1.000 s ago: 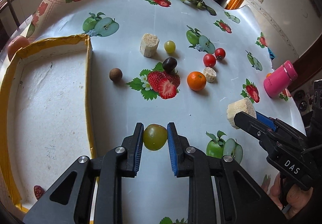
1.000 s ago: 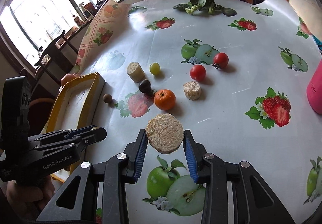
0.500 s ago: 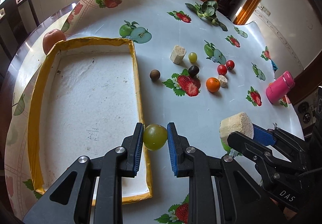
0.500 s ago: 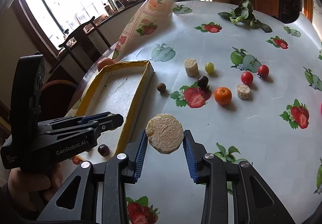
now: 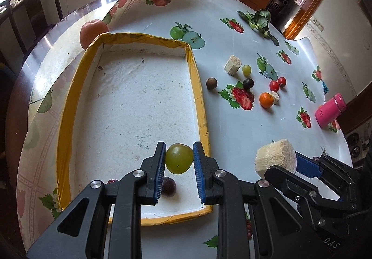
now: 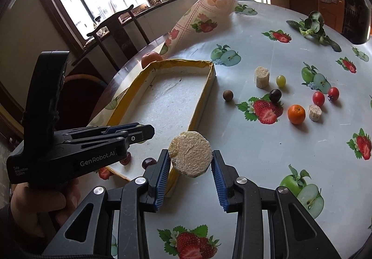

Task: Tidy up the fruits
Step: 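Carry the grape in the left tool into the tray while the right tool carries the slice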

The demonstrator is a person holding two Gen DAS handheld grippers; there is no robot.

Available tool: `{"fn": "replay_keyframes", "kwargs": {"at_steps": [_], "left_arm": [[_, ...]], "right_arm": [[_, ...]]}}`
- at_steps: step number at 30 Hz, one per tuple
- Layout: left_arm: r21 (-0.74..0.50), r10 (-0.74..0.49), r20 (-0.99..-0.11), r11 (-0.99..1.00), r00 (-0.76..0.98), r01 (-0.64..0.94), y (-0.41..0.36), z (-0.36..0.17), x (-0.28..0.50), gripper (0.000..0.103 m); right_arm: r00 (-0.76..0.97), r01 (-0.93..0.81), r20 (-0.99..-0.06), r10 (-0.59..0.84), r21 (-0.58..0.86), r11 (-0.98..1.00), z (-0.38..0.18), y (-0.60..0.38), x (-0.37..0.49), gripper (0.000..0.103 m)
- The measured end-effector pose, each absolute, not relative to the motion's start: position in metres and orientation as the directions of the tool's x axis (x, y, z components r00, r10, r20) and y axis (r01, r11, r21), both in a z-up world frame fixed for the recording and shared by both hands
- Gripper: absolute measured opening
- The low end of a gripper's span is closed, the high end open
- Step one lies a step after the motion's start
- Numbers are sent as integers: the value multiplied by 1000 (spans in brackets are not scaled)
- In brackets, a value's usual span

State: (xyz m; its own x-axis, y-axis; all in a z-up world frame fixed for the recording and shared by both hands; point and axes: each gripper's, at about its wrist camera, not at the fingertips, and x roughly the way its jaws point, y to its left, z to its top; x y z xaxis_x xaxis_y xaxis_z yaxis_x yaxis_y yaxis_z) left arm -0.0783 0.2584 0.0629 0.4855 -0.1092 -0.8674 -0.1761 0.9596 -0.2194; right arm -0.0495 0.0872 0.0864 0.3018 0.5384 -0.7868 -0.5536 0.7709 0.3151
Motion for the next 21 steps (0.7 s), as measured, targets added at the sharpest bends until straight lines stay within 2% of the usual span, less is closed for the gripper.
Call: {"fn": "replay_keyframes", "kwargs": {"at_steps": [21], "left_arm": [[-221,-65,-893,925,445,-308,323,37,-81,21]], "right_arm": [[209,-653,-809,549,303,694,64,168,-41,37]]}}
